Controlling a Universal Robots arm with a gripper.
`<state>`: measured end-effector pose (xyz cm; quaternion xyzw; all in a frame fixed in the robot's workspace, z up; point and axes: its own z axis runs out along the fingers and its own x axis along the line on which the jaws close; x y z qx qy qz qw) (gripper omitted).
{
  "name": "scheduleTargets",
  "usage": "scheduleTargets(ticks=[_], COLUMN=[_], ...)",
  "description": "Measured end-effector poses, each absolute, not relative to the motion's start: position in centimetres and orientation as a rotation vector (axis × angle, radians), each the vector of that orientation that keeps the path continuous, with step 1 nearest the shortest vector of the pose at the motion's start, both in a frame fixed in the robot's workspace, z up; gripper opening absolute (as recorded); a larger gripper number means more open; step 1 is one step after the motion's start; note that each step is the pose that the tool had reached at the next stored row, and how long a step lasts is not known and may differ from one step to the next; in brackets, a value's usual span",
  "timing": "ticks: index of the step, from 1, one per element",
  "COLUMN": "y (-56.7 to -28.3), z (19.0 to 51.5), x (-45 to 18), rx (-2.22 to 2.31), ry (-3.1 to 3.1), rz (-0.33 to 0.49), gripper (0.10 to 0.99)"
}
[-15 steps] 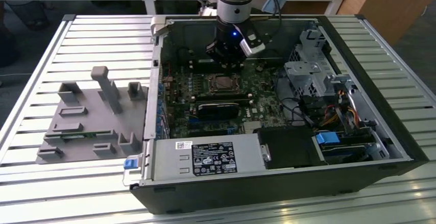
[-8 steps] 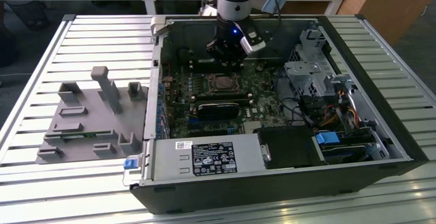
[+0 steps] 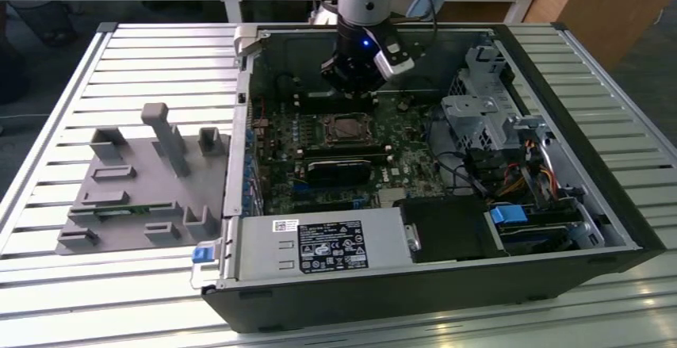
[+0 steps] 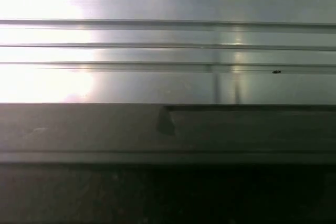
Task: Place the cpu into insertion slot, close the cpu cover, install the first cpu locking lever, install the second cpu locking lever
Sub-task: 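Install the first cpu locking lever, then install the second cpu locking lever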
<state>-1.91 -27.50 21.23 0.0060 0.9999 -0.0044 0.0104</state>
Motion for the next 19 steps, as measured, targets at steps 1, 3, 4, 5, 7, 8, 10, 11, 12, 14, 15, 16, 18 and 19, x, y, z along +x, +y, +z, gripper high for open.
scheduleTargets(ticks=[1, 3, 4, 5, 7, 8, 10, 11, 12, 14, 15, 16, 18, 19], y=[-27.60, -27.72, -27.77, -27.82, -27.91, -27.95, -28.04, -28.10, -28.13, -28.19, -28.21, -28.23, -28.30, -28.34], z=[21.23, 21.23, 21.23, 21.23, 21.23, 21.23, 21.23, 21.23, 21.23, 21.23, 21.23, 21.23, 21.24, 21.23], x=[-1.85, -1.82, -1.79, -1.78, -1.74, -1.72, -1.70, -1.69, -1.67, -1.65, -1.64, -1.63, -1.62, -1.61], rx=[0.019, 0.019, 0.019, 0.019, 0.019, 0.019, 0.019, 0.019, 0.019, 0.019, 0.019, 0.019, 0.019, 0.019], ry=[3.121, 3.121, 3.121, 3.121, 3.121, 3.121, 3.121, 3.121, 3.121, 3.121, 3.121, 3.121, 3.121, 3.121], rz=[-0.014, -0.014, -0.014, -0.014, -0.014, -0.014, -0.014, -0.014, -0.014, -0.014, -0.014, -0.014, -0.014, -0.014], gripper=[0.106, 0.106, 0.106, 0.106, 0.106, 0.106, 0.106, 0.106, 0.106, 0.106, 0.106, 0.106, 0.106, 0.106])
